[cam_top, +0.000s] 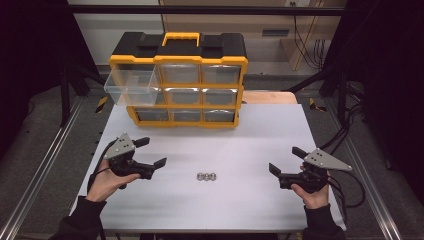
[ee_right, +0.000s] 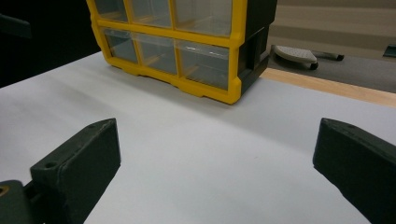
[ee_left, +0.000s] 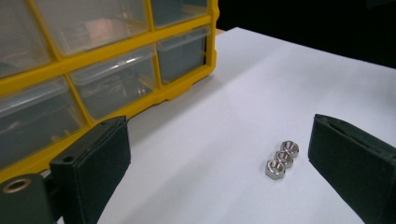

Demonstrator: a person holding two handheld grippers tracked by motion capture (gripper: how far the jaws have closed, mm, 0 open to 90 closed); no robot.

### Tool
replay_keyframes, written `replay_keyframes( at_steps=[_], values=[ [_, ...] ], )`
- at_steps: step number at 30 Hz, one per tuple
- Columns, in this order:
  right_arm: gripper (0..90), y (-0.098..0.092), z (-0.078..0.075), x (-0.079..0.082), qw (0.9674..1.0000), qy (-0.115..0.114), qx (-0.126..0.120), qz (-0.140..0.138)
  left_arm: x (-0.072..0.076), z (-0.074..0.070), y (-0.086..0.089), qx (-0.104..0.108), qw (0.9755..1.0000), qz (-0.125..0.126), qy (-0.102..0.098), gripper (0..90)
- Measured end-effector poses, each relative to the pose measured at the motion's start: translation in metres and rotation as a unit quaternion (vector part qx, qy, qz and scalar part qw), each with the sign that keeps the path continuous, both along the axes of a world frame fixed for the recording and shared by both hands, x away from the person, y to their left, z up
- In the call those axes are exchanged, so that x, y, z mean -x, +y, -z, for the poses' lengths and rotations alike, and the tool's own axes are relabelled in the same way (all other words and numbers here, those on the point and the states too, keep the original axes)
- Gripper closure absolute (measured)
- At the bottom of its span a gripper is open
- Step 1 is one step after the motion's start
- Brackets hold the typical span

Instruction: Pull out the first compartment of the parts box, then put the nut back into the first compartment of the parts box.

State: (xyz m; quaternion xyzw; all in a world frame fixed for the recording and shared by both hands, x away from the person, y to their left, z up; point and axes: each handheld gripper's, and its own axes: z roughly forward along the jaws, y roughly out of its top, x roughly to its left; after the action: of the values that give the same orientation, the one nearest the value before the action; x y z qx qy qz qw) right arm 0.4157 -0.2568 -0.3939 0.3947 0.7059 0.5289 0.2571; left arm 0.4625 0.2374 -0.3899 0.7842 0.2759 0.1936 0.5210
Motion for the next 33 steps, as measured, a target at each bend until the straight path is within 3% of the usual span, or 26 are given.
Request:
replay_keyframes(
  at_steps=[9,13,18,23,27,29,33],
  values=[
    [1.3,0.0,0.0,0.0,1.0,0.001,0.0,0.001,-0.001,0.01,-0.028,-0.046,0.9982,0.033,0.02,6.6],
    [1.3,0.001,0.001,0.0,1.0,0.002,0.0,0.0,-0.002,0.013,-0.038,-0.056,0.9971,0.042,0.029,6.9],
    [1.3,0.001,0.001,0.0,1.0,0.0,0.003,-0.001,-0.002,0.02,-0.057,-0.084,0.9937,0.063,0.04,8.8],
    [1.3,0.002,0.001,0.0,1.0,0.001,0.002,-0.003,-0.001,0.026,-0.069,-0.096,0.9913,0.069,0.057,10.3],
    [1.3,0.002,0.002,0.0,1.0,0.001,0.005,-0.004,-0.003,0.034,-0.082,-0.114,0.9873,0.078,0.078,12.3],
    [1.2,0.003,0.002,0.0,1.0,0.001,0.005,-0.005,-0.003,0.037,-0.085,-0.112,0.9873,0.078,0.081,12.6],
    [1.2,0.003,0.002,0.0,1.0,0.001,0.005,-0.005,-0.004,0.044,-0.095,-0.128,0.9836,0.085,0.095,14.8]
  ],
)
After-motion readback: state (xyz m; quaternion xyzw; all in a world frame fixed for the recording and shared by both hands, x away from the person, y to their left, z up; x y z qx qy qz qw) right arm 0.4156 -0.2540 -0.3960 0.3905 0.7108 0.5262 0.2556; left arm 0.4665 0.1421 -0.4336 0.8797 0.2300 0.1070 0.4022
